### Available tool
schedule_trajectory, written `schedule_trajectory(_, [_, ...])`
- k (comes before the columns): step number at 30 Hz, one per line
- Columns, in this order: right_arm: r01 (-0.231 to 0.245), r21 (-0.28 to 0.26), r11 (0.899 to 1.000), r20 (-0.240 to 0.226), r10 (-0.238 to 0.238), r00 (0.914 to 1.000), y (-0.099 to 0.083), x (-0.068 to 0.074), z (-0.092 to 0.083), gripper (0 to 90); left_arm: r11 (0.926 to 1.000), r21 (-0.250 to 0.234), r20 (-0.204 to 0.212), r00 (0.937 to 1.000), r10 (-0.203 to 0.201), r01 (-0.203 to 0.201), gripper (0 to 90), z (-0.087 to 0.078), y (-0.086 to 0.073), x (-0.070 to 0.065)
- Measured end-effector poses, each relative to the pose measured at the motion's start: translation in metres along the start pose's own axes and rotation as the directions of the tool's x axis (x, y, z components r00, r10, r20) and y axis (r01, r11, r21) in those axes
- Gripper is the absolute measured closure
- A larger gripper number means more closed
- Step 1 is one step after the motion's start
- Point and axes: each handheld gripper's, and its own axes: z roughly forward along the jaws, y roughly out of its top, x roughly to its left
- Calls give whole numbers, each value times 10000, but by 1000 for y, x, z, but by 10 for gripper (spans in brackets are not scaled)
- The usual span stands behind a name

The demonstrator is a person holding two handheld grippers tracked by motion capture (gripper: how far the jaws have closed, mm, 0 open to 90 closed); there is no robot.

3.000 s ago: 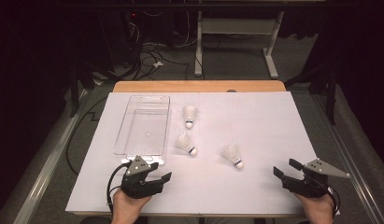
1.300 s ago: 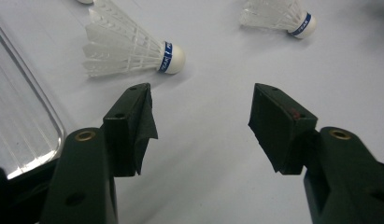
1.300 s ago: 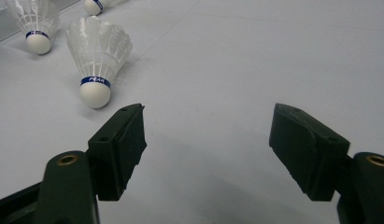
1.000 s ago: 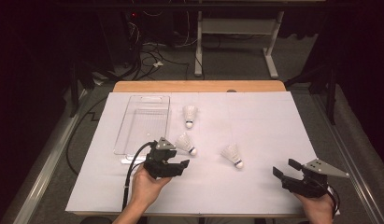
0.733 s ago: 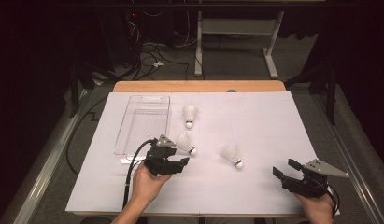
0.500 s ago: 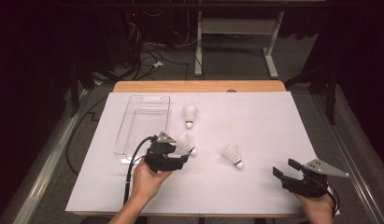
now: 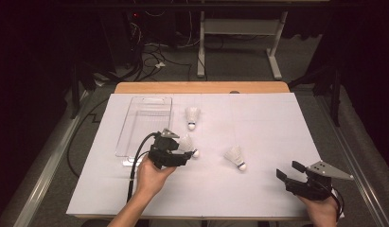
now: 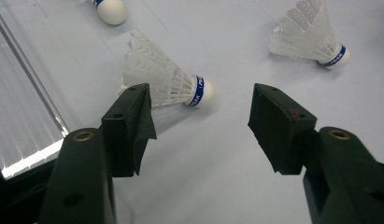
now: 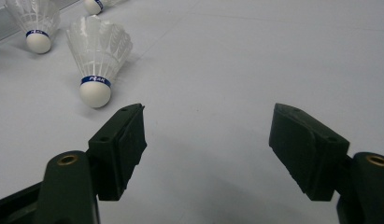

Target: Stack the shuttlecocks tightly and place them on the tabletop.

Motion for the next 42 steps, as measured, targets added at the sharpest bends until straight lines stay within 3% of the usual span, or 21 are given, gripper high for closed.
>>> schedule_trajectory(14, [-53, -17, 10000, -16, 53, 10000, 0, 0, 0, 272, 9999, 101, -270, 9996, 130, -127, 395, 2, 21, 2])
schedule_trajectory(26, [-51, -10, 10000, -35, 51, 10000, 0, 0, 0, 272, 9989, 423, -302, 9994, -164, 177, 406, 11, 35, 12])
schedule_trajectory(30, [-61, 29, 10000, -46, 61, 10000, 0, -1, 1, 272, 9979, 397, -378, 9981, -493, 508, 423, 15, 36, 15])
schedule_trajectory(36, [-33, 13, 10000, 12, 33, 10000, 0, 0, 0, 276, 9965, 635, -519, 9973, -513, 546, 431, 21, 38, 18])
schedule_trajectory(39, [-19, 21, 10000, 3, 19, 10000, 0, 0, 1, 276, 9963, 717, -817, 9957, -425, 484, 434, 23, 38, 18])
schedule_trajectory(42, [-39, 39, 10000, 0, 39, 10000, 0, 0, 1, 276, 9959, 672, -732, 9958, -549, 599, 438, 24, 39, 20])
